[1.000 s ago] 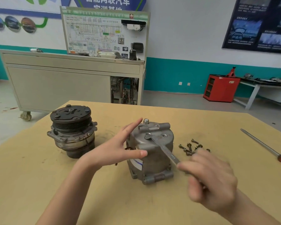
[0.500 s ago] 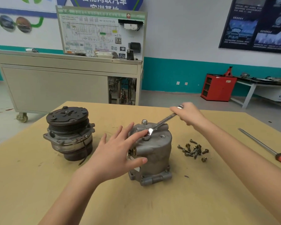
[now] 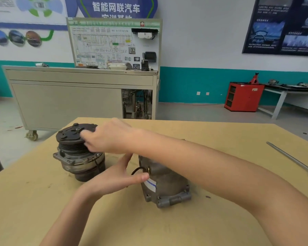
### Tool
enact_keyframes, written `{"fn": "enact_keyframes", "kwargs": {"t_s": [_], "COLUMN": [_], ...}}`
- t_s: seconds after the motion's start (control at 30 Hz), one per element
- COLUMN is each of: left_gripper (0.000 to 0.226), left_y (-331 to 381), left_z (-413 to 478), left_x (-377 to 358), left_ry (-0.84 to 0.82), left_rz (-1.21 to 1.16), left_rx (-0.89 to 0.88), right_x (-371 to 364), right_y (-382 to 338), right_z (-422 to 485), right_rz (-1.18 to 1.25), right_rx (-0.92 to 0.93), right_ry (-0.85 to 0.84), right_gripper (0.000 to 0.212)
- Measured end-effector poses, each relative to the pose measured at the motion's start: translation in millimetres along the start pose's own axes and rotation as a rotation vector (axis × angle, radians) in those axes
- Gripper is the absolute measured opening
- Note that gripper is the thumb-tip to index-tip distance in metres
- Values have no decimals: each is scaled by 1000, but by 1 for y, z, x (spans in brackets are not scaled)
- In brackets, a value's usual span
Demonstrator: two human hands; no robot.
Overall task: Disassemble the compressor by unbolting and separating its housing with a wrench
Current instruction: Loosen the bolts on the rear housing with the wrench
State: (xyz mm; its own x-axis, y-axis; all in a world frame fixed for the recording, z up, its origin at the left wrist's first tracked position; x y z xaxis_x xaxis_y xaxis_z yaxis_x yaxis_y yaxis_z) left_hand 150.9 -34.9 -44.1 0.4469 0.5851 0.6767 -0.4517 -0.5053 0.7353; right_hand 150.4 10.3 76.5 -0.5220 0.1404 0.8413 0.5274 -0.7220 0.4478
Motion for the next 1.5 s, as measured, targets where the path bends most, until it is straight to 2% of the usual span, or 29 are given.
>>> {"fn": "enact_keyframes", "kwargs": {"t_s": [0.07,0.1,0.13,0.2,0.27,0.3,0.4,0.5,0.53,0.63,0.7,0.73,0.8,0.87,0.93,1.1,1.2,1.33,1.5], "left_gripper": [65,47,47,76,122,133,135,128,121,84,75,73,72,69,67,67,66,62,33], "left_y": [4,8,11,10,10,11,17,22,22,19,13,10,5,1,-1,0,-1,-1,-2], "left_z": [1,1,2,5,8,10,17,23,25,32,33,32,30,29,31,33,32,30,26], "left_x": [-5,-8,-10,-5,1,3,12,14,13,13,20,24,28,27,25,21,18,12,1], "left_ry": [-38,-68,-84,-54,-25,-25,-4,23,30,95,183,224,276,289,287,274,262,228,168], "left_rz": [14,-1,-34,-123,-177,-187,-215,-220,-228,-276,-299,-306,-303,-297,-282,-233,-232,-264,-287], "left_rx": [-48,-80,-105,-96,-90,-97,-151,-188,-191,-182,-171,-164,-152,-140,-120,-103,-94,-61,-14], "right_x": [24,35,51,79,87,87,70,31,14,-25,-44,-51,-62,-68,-66,-69,-65,-46,-3], "right_y": [-33,-48,-59,-62,-47,-36,12,71,88,138,174,190,212,222,222,199,180,135,17], "right_z": [-28,-47,-69,-126,-177,-198,-259,-310,-318,-305,-280,-263,-224,-183,-146,-76,-47,-10,4], "right_rz": [-32,8,78,227,204,202,380,790,960,1169,1150,1097,980,851,772,687,548,342,12], "right_rx": [96,152,224,328,284,223,-110,-686,-825,-1080,-1170,-1187,-1158,-1086,-976,-713,-612,-447,-31], "right_ry": [92,140,272,579,680,683,758,924,966,899,783,708,528,378,296,89,23,-51,48], "right_gripper": [22,18,14,16,21,23,25,24,22,18,4,8,18,19,21,13,25,28,26]}}
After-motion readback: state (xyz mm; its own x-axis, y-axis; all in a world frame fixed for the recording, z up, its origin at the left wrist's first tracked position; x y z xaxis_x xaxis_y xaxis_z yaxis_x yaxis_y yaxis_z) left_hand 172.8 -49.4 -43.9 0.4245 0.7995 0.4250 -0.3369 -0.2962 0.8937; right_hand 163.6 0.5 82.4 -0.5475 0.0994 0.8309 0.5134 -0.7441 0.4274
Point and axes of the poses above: each hand's wrist, its own z-axis towards the middle knuckle, its own x-axis out of the back of the hand, y = z × x, the point moved 9 cm from there along z, towards the middle knuckle, and after that the axes turned 6 degrees about z, right-handed, at the moved point
